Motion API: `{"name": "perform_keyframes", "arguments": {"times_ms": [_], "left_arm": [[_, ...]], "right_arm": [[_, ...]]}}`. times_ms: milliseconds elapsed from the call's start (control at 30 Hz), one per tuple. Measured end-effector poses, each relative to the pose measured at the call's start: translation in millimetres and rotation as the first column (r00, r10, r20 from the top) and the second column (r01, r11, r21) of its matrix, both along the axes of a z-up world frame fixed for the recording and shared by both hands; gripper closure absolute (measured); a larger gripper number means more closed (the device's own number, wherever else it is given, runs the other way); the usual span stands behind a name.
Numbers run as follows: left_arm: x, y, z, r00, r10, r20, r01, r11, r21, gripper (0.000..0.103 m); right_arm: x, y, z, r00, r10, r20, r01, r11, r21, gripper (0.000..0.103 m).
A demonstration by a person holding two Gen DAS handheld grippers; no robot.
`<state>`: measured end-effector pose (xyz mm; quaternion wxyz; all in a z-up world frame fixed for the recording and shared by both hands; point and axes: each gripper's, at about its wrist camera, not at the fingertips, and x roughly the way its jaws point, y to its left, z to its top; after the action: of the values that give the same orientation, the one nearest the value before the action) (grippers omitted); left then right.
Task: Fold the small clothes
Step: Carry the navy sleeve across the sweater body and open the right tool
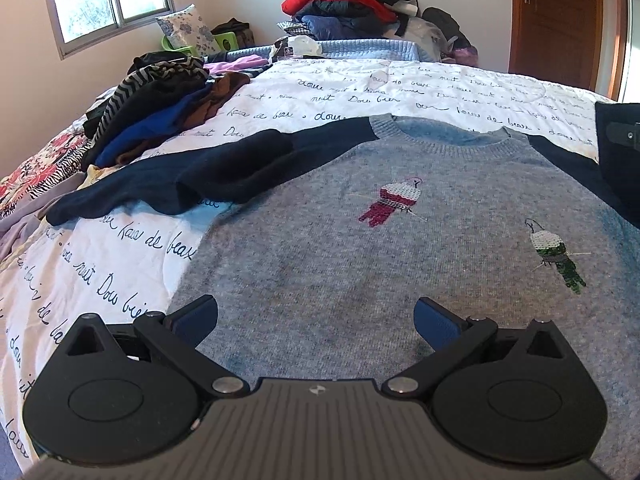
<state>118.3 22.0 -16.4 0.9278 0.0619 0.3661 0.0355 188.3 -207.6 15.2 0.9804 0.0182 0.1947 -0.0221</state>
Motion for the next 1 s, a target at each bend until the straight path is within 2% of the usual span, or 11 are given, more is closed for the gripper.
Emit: {"name": "perform_keyframes", "arguments": {"times_ms": [500,1000], "left_arm": [[5,28,2,0.999,0.045,0.021,-0.045,0.999,-0.005,0.0],[7,59,0,0.993,0.121,0.017,-0.121,0.993,-0.005,0.0]], "right_arm": [[46,85,-7,0.986,0.152,-0.07,-0.157,0.986,-0.064,0.092],[75,165,-23,0.949,0.284,-0.134,-0.293,0.955,-0.05,0.092]]}}
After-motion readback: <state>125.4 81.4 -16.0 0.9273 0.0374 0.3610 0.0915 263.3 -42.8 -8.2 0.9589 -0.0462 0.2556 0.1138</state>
